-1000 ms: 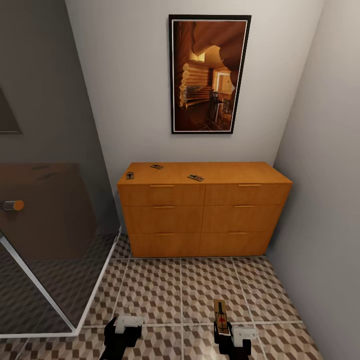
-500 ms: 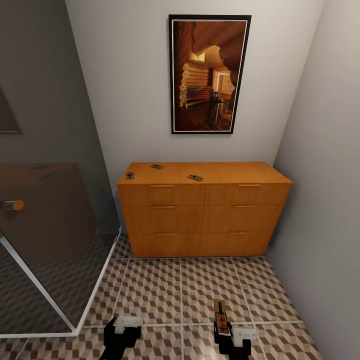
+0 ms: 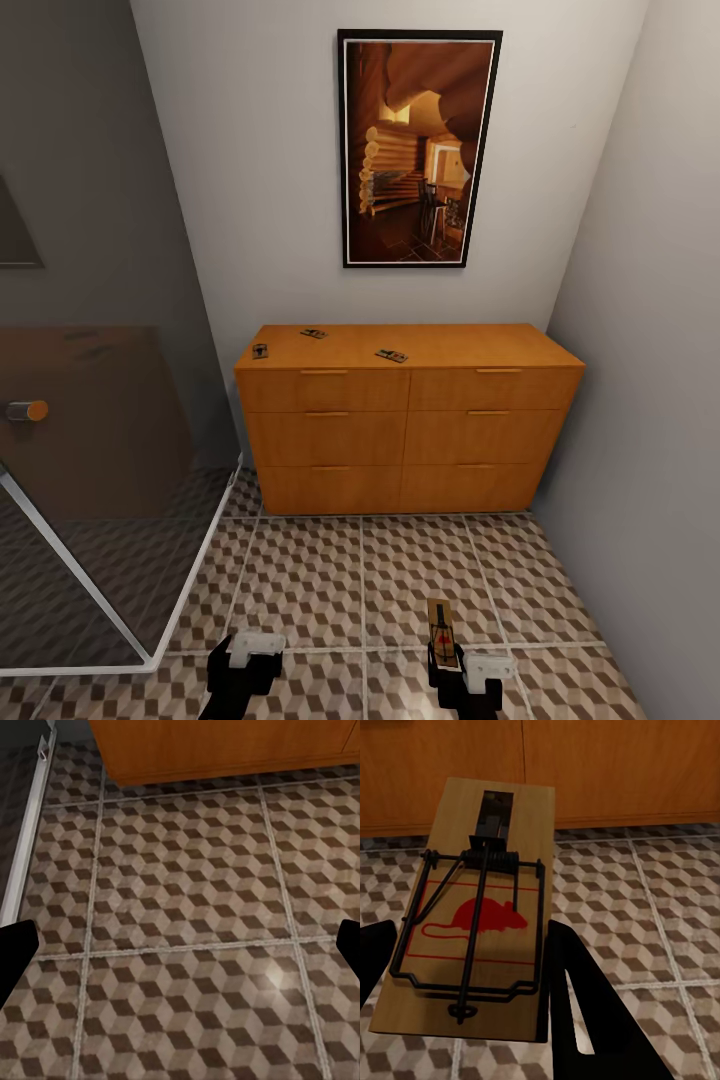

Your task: Take the four mousetraps from the cabinet in the bathroom and place them on the bathroom floor. Make sure all four end up on the same floor surface, and ensure that at least two of them are either under or directly next to the same bathroom sink.

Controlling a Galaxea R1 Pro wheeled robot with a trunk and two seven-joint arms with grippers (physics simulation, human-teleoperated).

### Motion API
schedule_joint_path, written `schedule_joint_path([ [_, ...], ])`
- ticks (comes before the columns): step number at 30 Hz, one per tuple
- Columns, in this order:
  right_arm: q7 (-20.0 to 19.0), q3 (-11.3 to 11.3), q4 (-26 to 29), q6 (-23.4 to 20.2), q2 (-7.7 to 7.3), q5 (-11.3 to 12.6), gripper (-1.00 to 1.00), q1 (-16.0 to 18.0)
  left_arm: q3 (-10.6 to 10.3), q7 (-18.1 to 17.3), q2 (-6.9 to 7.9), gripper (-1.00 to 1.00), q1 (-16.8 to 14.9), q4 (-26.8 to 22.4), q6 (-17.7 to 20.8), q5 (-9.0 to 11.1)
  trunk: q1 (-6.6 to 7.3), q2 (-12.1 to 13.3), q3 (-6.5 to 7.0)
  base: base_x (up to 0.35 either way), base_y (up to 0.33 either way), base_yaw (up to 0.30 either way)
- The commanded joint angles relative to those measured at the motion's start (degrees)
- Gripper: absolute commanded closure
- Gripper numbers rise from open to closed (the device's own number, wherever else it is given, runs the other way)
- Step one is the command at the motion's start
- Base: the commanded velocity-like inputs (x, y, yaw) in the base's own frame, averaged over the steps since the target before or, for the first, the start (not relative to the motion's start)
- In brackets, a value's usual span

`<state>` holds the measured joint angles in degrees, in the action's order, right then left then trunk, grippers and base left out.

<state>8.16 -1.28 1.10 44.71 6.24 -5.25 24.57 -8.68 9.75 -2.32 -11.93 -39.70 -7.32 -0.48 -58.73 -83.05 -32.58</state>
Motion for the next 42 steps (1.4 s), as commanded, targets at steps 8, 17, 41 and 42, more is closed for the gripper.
schedule_joint_path([
  [8, 0.3, -0.1, 0.0, 0.1, 0.03, -0.4, 1.00, 0.0, -0.3, 0.5, 0.03, -1.00, 0.0, -0.1, -0.2, -0.1, 0.00, 0.0, -0.05, 0.000, 0.000, 0.000],
  [17, 0.3, -0.1, 0.0, 0.1, 0.01, -0.4, 1.00, 0.0, -0.3, 0.5, 0.03, -1.00, -0.1, -0.4, -0.2, -0.1, 0.00, 0.0, -0.05, 0.000, 0.000, 0.000],
  [41, 0.3, -0.1, 0.0, 0.1, 0.02, -0.4, 1.00, 0.0, -0.4, 0.5, 0.03, -1.00, 0.0, -0.4, -0.2, -0.1, 0.00, 0.0, -0.05, 0.000, 0.000, 0.000],
  [42, 0.3, -0.1, 0.0, 0.1, 0.01, -0.4, 1.00, 0.0, -0.4, 0.5, 0.03, -1.00, 0.0, -0.4, -0.2, -0.1, 0.00, 0.0, -0.05, 0.000, 0.000, 0.000],
])
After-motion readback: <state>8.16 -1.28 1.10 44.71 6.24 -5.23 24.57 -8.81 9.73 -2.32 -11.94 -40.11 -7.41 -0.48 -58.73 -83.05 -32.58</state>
